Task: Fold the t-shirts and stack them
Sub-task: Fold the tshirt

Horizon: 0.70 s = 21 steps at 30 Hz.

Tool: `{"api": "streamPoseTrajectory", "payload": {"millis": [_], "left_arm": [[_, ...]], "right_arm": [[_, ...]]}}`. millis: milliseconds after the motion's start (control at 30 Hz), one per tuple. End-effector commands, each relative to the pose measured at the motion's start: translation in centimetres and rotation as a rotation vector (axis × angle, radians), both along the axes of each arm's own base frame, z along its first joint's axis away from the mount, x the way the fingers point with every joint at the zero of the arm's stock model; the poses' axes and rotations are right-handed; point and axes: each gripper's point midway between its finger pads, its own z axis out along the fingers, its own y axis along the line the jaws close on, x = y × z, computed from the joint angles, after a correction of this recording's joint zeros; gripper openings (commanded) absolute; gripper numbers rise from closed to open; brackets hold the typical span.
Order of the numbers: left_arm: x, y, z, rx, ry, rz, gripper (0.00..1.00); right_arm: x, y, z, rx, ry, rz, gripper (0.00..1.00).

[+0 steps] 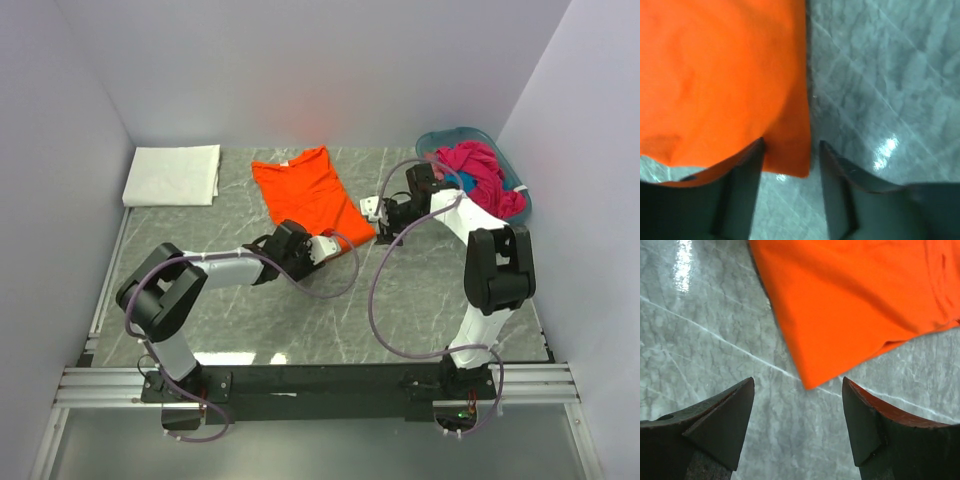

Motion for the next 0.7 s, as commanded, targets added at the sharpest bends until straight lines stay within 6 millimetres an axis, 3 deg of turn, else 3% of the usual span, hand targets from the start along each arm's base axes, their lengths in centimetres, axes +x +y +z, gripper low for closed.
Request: {"api": "streamPoseTrajectory", "payload": {"millis": [0,167,200,233,333,667], "left_arm": [[0.8,1.0,-0.3,0.066,-0.016,0.061,0.47],[0.7,2.4,-1.3,0.098,-0.024,0.126,0.32],[0.7,2.6,-1.6,0.113,-0.028,0.135,0.26],[0.8,2.6,-1.6,0.113,-0.032,0.142,0.14],[1.0,2.2,-1.1,0.083,-0.042,0.149,0.01],[0.0,1.7,0.3,0.015,-0.048,0.124,0.01]], "right_arm": [[0.4,1.1,1.8,0.011,-0.140,0.042,0.77],[-0.7,1.9,0.5,-0.041,-0.176,0.105,0.79],[-0.8,2.1,0.2,-0.053,-0.178,0.124,0.79],[-0.9,2.1,-0.1,-0.062,-0.181,0.130,0.79],[-0.9,2.8,-1.1,-0.097,-0.204,0.150,0.78],[1.6,3.9,-3.5,-0.170,-0.233,0.118,0.76]]}}
